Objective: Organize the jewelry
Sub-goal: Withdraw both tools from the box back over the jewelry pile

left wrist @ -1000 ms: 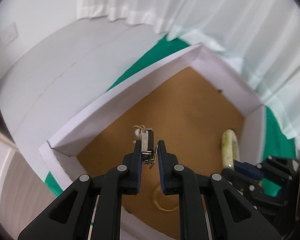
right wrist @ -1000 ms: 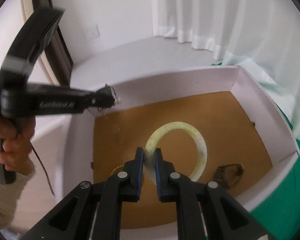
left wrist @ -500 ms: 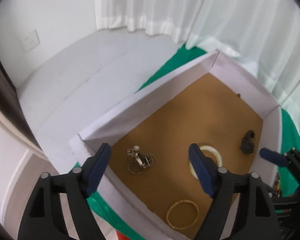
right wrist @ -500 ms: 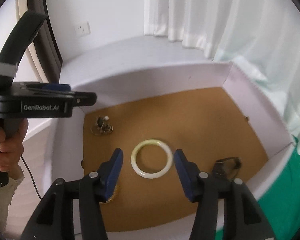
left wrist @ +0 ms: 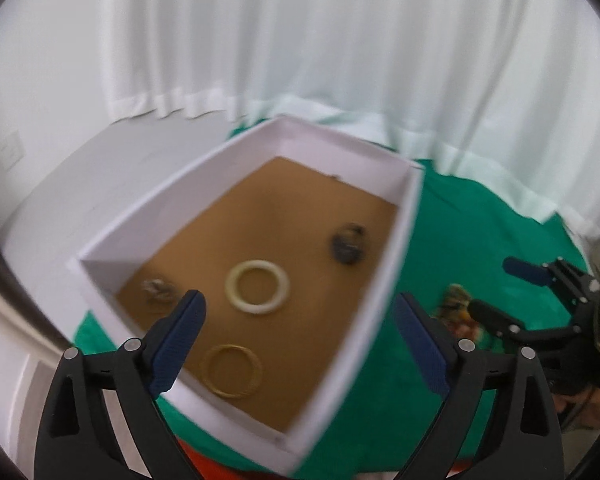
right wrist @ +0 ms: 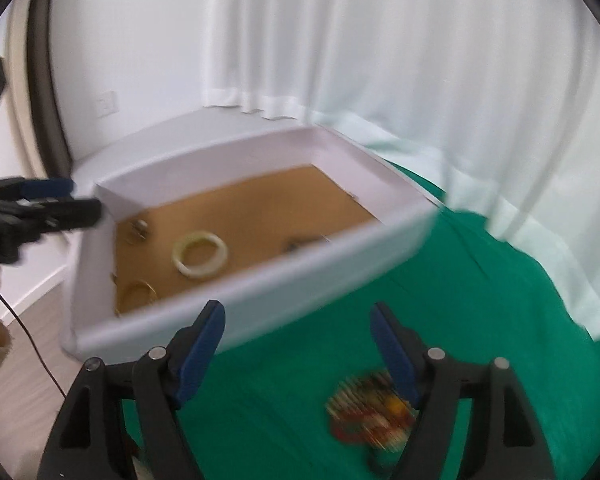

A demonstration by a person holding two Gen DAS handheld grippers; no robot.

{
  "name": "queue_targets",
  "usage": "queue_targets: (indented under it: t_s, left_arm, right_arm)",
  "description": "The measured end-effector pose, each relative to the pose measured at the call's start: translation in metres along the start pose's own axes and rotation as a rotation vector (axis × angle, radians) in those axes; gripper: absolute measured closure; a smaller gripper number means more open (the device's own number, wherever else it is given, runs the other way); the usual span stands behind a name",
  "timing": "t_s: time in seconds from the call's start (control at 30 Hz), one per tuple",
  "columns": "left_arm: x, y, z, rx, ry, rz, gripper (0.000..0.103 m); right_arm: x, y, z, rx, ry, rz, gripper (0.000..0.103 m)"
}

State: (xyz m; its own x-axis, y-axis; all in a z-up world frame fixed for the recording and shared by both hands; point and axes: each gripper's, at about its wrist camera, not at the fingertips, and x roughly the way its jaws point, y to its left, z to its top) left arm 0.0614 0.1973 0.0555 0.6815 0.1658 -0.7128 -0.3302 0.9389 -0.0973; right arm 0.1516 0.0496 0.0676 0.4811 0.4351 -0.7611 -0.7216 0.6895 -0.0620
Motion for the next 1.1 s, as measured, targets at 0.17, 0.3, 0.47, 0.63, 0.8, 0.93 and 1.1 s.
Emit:
queue_targets:
  t_s: [0.17,0.3,0.47,0.63,0.8,0.93,1.1]
  left_arm:
    - [-0.009,-0.058,-0.016,0.086,0.003,-0.108,0.005]
    - [-0.005,-0.094,-0.033,0.145,0.036,-0.15,0.005]
    - [0.012,-0.129,-0.06,0.212,0.116,-0.183,0.005]
    - [0.019,-0.147,-0.083,0.267,0.166,-0.193,0.005]
    - [0.021,-0.149,-0.094,0.281,0.169,-0.17,0.005]
    - [0.026,-0.148,-0.096,0.267,0.184,-0.164,0.005]
    - [0.029,-0.148,-0.1,0.275,0.193,-0.151,0.005]
  right_arm:
    - [-0.021,-0.042,-0.057,0.1,0.067,-0.079,0.027]
    - [-0.038,-0.064,-0.097,0.174,0.109,-0.112,0.027]
    - [-0.061,-0.085,-0.133,0.286,0.119,-0.147,0.027]
    - [-0.068,-0.092,-0.161,0.364,0.121,-0.185,0.027]
    - [-0.067,-0.092,-0.186,0.393,0.152,-0.206,0.027]
    - [-0.07,-0.092,-0.195,0.401,0.164,-0.203,0.027]
    - [-0.067,-0.09,-0.197,0.406,0.172,-0.194,0.027]
